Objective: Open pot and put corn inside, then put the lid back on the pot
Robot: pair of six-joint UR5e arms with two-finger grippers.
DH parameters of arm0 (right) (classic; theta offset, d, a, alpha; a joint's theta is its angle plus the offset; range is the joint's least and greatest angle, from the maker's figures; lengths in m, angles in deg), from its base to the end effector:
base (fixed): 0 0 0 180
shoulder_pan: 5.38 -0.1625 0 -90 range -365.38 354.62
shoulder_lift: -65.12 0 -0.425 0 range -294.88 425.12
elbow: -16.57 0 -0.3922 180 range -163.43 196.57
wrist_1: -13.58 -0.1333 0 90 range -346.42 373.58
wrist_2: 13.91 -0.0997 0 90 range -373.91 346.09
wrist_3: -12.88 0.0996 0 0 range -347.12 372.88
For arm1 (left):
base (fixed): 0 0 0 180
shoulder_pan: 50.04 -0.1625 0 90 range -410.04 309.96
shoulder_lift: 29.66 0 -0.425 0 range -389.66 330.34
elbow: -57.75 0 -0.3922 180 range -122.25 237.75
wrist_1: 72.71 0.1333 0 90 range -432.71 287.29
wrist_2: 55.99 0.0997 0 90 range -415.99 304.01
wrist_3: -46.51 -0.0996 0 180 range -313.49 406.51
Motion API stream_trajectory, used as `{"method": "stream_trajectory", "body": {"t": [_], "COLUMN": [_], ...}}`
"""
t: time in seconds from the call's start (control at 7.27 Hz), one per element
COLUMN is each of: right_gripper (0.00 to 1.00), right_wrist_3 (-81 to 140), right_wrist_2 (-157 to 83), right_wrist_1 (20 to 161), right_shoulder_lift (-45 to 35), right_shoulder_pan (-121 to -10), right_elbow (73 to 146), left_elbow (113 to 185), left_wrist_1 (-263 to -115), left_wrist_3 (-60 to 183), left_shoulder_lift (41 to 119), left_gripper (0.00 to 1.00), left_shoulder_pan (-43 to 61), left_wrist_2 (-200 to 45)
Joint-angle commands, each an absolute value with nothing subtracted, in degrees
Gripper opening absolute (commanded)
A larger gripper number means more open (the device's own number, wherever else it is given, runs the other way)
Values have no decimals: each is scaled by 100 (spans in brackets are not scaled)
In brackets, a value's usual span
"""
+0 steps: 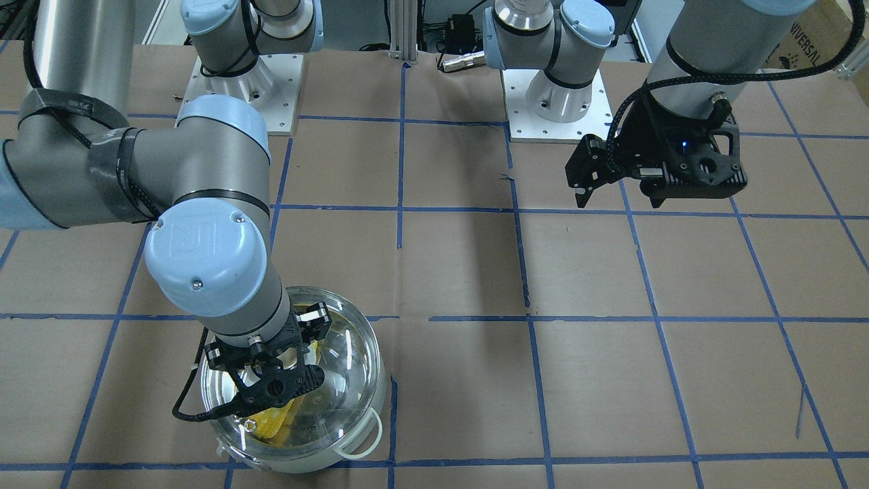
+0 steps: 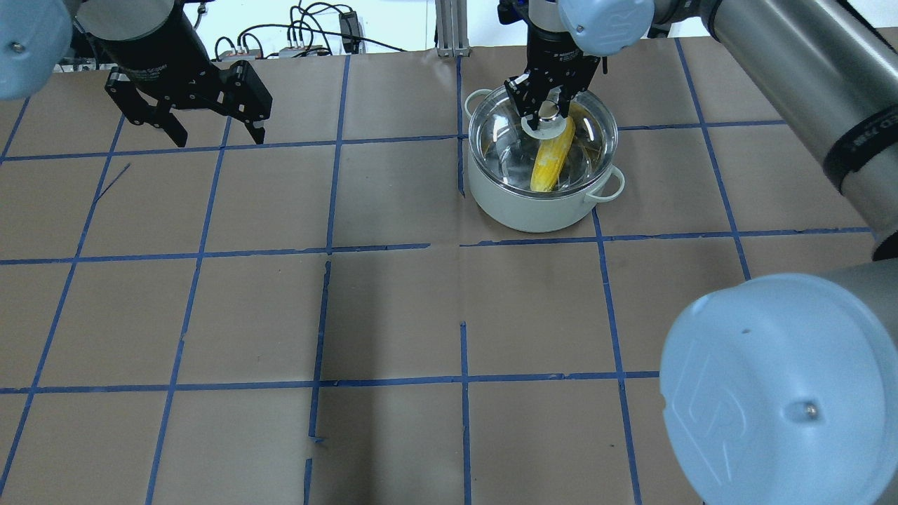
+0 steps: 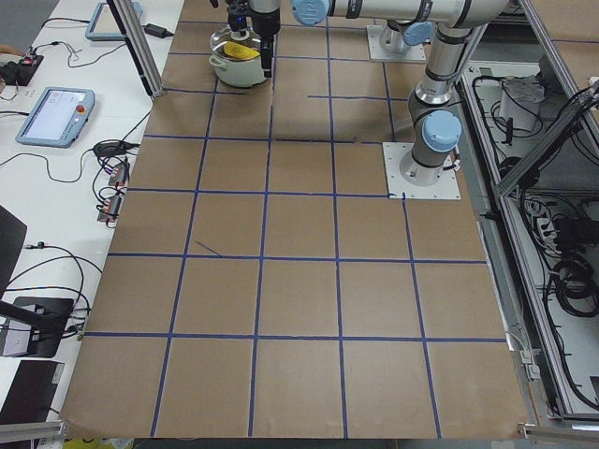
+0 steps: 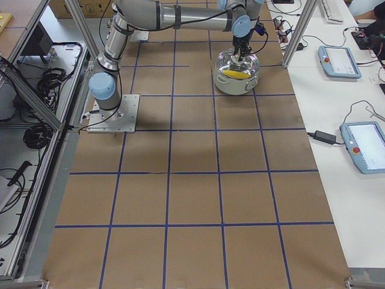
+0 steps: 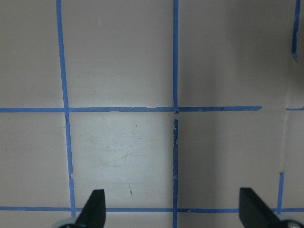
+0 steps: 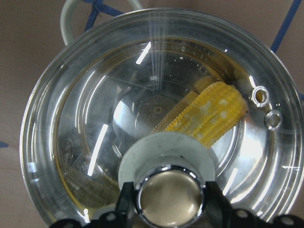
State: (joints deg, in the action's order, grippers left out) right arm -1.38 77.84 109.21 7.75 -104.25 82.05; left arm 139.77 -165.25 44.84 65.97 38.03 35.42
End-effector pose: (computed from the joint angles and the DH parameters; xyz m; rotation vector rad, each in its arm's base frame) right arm 0.2386 -0.6841 0.3613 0.6250 -3.0490 -0.0695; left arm -0.1128 -0.5370 0.5016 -0.0070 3.1171 0.0064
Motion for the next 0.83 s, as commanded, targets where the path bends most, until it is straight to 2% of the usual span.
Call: {"method": "stream_trajectory", "body": {"t": [0.0,0.41,0.69], "right_gripper": [100,100,100], "right_wrist_3": [161,277,294], "right_wrist_2": [7767,7732,7741], "right_wrist_1": [11035,10729,10586], "right_shoulder_lift": [659,-199,-1199], "right_shoulder_pan": [-10487,-10435,-10347], "right_elbow": [8161,8387,9429], "left_elbow": [13966,13966,13975], "left_wrist_1": [-16517,-16543,-16543], "left_wrist_3": [4484,4484,4484], "left_shoulder_lift": [6605,6597,6605], "left_gripper": [100,100,100], "left_shoulder_pan": [3803,3803,3803], "left_wrist_2": [3550,3541,3541]}}
